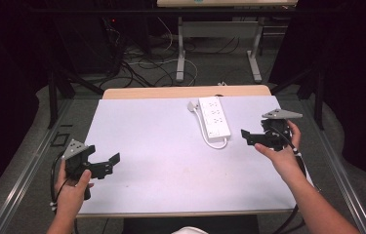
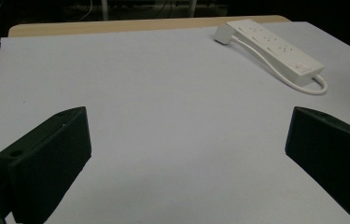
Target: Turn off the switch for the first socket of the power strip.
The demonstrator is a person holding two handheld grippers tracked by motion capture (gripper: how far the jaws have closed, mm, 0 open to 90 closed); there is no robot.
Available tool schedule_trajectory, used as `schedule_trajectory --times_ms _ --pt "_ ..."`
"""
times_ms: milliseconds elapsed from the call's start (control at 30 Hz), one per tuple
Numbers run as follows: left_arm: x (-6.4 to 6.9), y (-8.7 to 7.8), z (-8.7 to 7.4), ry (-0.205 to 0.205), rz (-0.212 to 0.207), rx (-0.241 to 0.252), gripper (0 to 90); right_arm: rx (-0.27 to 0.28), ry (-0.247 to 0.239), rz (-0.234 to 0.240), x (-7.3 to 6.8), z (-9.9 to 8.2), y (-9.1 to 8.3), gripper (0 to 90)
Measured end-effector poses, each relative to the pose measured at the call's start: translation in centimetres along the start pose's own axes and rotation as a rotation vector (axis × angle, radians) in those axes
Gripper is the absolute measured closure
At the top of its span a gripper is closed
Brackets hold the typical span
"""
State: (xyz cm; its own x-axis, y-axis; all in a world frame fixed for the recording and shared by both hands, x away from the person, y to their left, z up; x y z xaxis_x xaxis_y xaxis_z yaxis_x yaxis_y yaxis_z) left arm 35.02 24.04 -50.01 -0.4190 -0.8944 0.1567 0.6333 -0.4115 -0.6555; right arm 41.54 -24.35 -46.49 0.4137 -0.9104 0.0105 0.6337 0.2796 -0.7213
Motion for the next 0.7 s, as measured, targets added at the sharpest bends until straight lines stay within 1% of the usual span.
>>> schedule_trajectory --times_ms 133,267,400,467,500,600,667,700 --pt "0.0 -0.1 0.0 -0.001 0.0 0.003 0.3 -0.019 -0.011 0.002 0.0 0.9 0.4 18.8" --pt "0.0 -0.1 0.0 0.0 0.001 0.004 0.3 -0.044 -0.004 0.013 0.1 1.4 1.1 19.7" --pt "0.0 -0.2 0.0 -0.002 -0.001 -0.001 0.3 -0.063 -0.008 0.012 0.2 2.1 2.0 21.0" --pt "0.0 -0.2 0.1 -0.001 0.003 0.004 0.3 -0.07 -0.006 0.016 0.2 2.5 2.4 21.4" --pt "0.0 -0.2 0.1 -0.002 0.002 0.007 0.3 -0.07 -0.002 0.022 0.1 2.7 2.5 21.9" --pt "-0.1 -0.2 0.1 -0.002 0.005 0.006 0.3 -0.073 -0.006 0.021 0.1 3.5 2.8 22.8" --pt "-0.1 -0.1 0.0 0.001 0.006 0.004 0.3 -0.072 -0.015 0.017 0.0 4.1 3.0 22.9" --pt "-0.1 -0.1 0.0 0.001 0.006 0.004 0.3 -0.072 -0.015 0.017 0.0 4.1 3.0 22.9"
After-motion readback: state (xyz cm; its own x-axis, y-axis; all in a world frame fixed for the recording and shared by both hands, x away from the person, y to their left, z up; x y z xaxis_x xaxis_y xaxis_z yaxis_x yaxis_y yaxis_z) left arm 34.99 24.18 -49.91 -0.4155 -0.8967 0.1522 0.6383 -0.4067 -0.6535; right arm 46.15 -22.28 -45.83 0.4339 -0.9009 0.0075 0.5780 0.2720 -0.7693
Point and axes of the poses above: each handheld gripper's, and its own axes: y roughly forward along the jaws, z roughly out of its top, x roughly to its right, the point moved 6 cm from there along y, roughly forward along the jaws, and after that the axes turned 13 degrees about -x, right-handed, at the moved point
